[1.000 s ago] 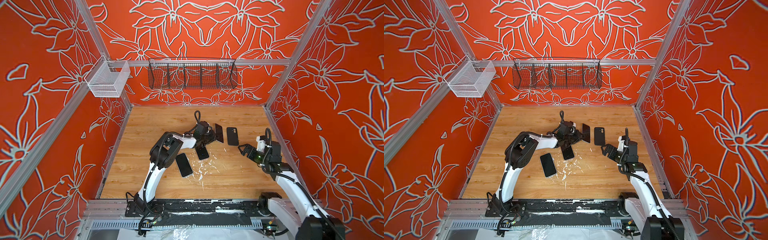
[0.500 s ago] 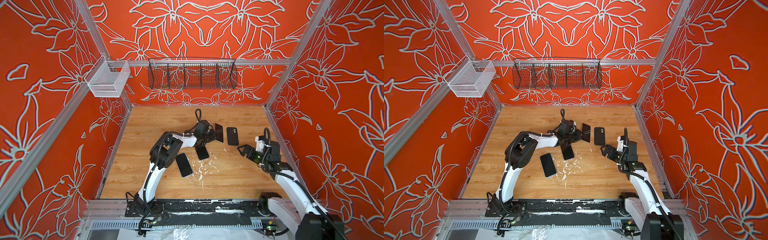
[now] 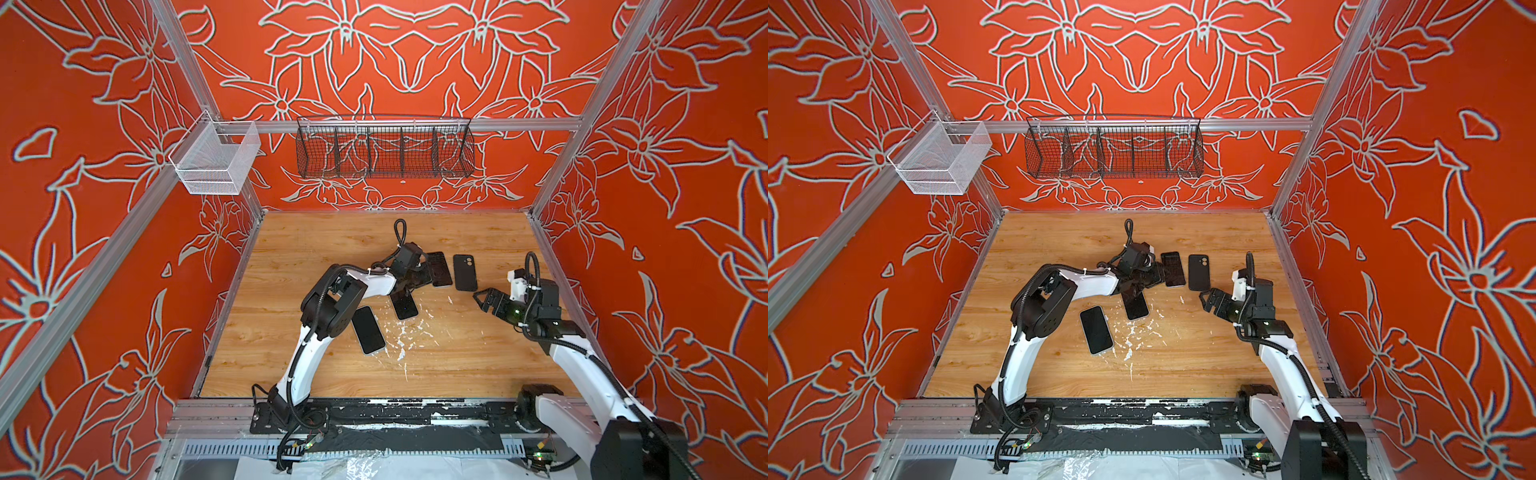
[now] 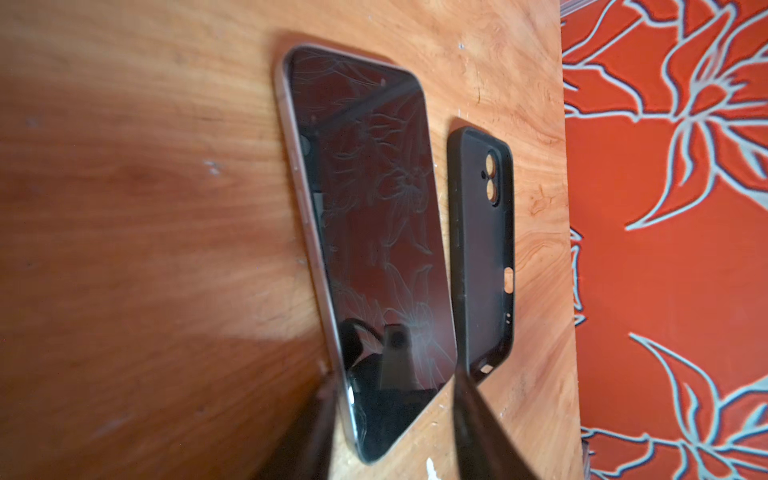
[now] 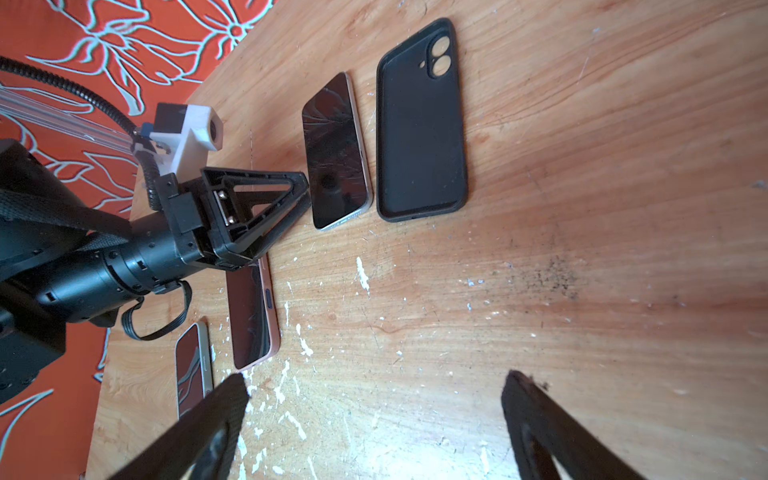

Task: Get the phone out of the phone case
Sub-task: 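Open the left gripper and lift it away from the placed phone, then move the right gripper over the pink-cased phone while the left arm retracts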

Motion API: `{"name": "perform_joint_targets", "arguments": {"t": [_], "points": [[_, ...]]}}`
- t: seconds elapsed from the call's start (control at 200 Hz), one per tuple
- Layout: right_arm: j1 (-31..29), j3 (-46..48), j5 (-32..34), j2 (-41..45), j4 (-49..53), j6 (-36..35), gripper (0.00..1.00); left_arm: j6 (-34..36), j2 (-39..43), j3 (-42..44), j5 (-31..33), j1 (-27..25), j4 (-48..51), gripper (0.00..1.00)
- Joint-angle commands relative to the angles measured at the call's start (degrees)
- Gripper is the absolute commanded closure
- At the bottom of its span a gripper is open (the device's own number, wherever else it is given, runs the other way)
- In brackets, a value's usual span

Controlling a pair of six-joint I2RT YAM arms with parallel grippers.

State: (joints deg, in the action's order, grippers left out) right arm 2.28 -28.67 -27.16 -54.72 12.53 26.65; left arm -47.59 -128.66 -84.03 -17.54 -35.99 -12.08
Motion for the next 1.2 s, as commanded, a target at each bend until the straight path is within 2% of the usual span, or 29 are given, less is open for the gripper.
{"name": "perform_joint_targets", "arguments": {"t": [0.0,0.105,0.235,0.385,0.586,0.826,0.941,1.046,1.126,1.196], "points": [[-0.04,-2.69,-1.34,-0.81,2.76,-1.37,0.03,2.53,4.17,1.94,2.15,-0.49,0.74,0.48],[-1.6,-4.22,-0.02,-0.92,4.57,-1.25,0.03,3.63,7.98,3.72,2.7,-0.49,1.33,0.34],[-6.94,-7.6,4.7,-1.62,6.99,-1.39,0.02,6.32,14.44,6.07,4.12,-0.4,3.92,0.18],[-13.43,-11.06,9.35,-4.64,7.62,-0.76,0.02,9.39,22.76,8.29,5.18,0.5,9.65,0.07],[-21.9,-13.98,16.94,-9.27,5.96,1.06,0.03,10.4,35.03,11.88,5.83,4.64,18.53,0.02],[-32.14,-20.31,23.09,-19.98,5.11,1.16,0.03,13.96,45.56,7.16,8.99,12.96,40.99,0.02],[-36.57,-23.84,26.34,-25.19,5.1,1.27,0.02,16.68,47.56,3.08,7.41,18.83,48.12,0.02],[-39.98,-27.27,28.58,-30.71,5.21,1.99,0.02,20.13,48.37,2.43,9.14,21.98,49.67,0.02],[-42.45,-30.1,30.64,-35.09,6.16,2.4,0.02,20.72,49.29,5.81,8.75,23.87,46.57,0.02],[-44.17,-32.86,31.82,-38.92,6.92,2.42,0.03,19.13,49.4,8.09,5.76,26.66,45.49,0.02]]}}
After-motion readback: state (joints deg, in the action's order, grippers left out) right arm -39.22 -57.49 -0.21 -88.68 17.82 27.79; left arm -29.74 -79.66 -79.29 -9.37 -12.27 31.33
